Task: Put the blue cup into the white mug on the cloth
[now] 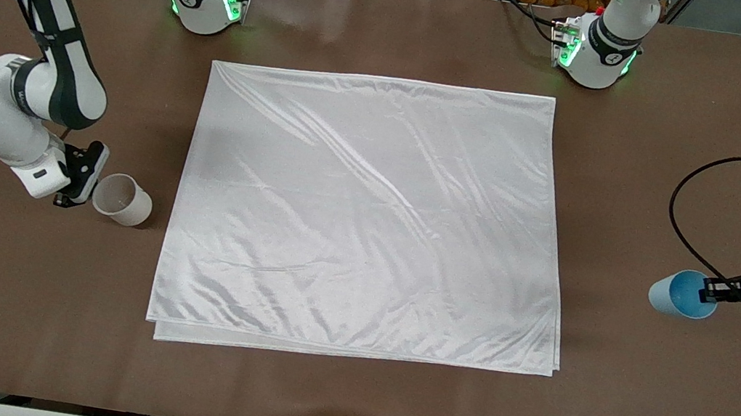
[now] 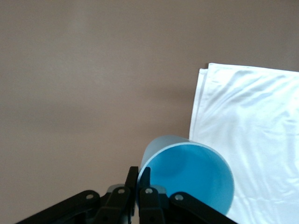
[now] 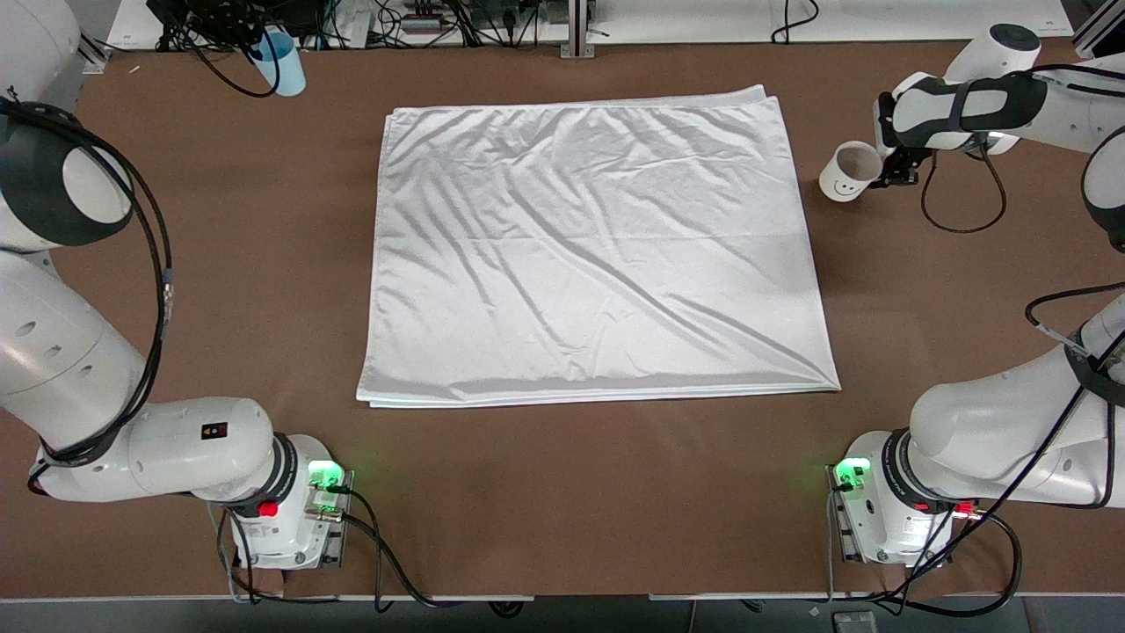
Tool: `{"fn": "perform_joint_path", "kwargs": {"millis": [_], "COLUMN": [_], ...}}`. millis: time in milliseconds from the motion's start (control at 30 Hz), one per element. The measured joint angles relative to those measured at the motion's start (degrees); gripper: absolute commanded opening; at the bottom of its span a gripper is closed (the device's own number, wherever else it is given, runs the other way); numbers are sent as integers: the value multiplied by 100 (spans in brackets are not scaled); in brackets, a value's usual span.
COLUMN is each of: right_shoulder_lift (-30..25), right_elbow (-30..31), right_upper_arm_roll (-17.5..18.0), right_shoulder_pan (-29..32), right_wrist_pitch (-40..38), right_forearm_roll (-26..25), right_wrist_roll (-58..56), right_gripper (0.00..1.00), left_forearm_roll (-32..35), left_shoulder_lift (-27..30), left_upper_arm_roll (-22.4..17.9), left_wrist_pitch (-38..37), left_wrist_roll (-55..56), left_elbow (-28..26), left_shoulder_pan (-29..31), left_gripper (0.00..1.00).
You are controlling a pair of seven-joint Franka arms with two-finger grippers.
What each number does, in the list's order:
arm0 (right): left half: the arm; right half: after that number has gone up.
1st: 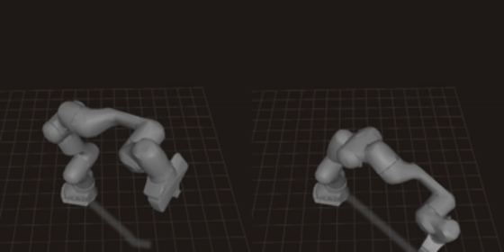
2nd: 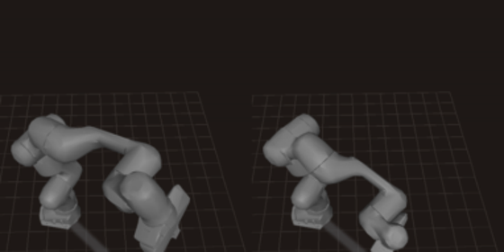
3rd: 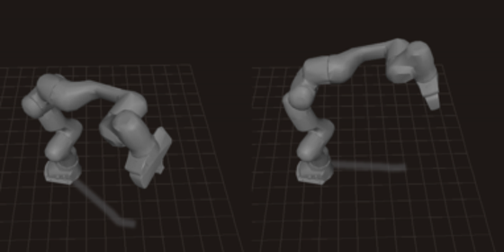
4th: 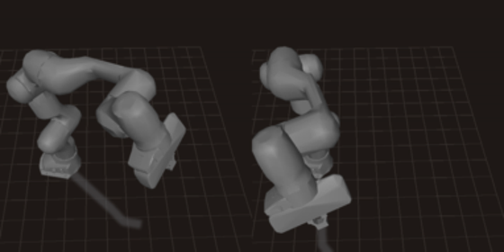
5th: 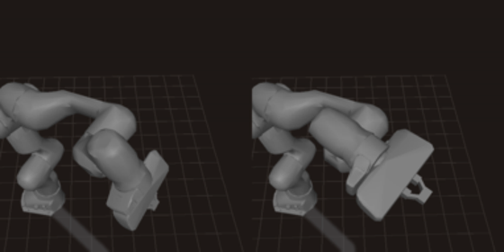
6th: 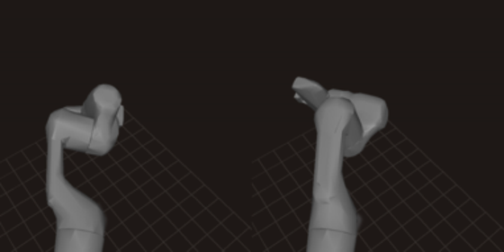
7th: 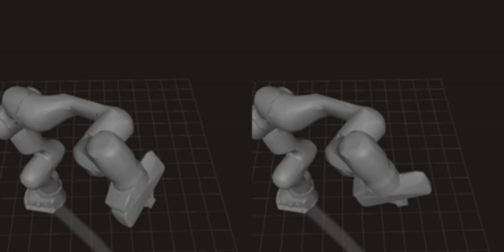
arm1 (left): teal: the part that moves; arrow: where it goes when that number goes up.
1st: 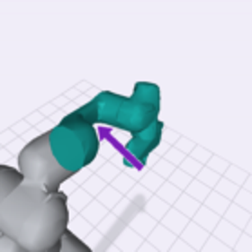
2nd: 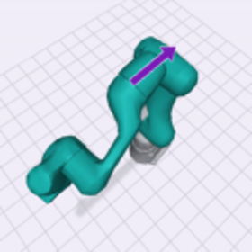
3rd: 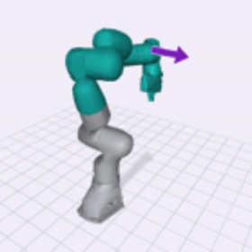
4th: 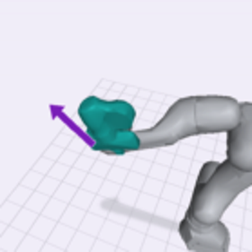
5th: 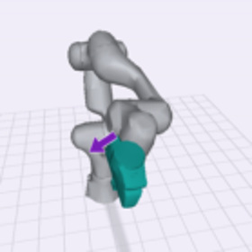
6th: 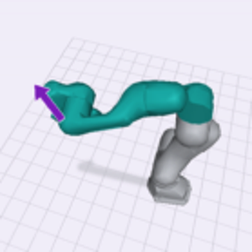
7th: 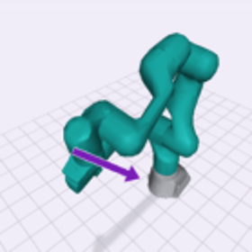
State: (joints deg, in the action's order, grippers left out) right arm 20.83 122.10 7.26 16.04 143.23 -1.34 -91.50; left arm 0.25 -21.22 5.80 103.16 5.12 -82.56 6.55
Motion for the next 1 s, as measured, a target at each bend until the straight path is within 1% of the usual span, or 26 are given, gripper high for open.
{"fn": "perform_joint_path", "kwargs": {"millis": [267,400,800,1000], "right_shoulder_lift": [-119,-151,-158,-158], "right_elbow": [-2,-26,-115,-145], "right_upper_arm_roll": [476,694,1245,1321], "right_shoulder_pan": [-10,-18,-73,-510], "right_wrist_pitch": [4,29,182,290], "right_forearm_roll": [104,119,125,117], "right_wrist_roll": [91,102,370,767], "right_gripper": [0,0,0,0], "left_forearm_roll": [0,0,0,0], "left_shoulder_lift": [0,-3,-134,-218], "left_upper_arm_roll": [327,435,469,470], "left_wrist_pitch": [0,0,3,13], "left_wrist_roll": [707,1078,2156,2513], "left_elbow": [-8,-12,-51,-51], "left_shoulder_pan": [-38,-148,-751,-976], "left_gripper": [0,0,0,0]}}
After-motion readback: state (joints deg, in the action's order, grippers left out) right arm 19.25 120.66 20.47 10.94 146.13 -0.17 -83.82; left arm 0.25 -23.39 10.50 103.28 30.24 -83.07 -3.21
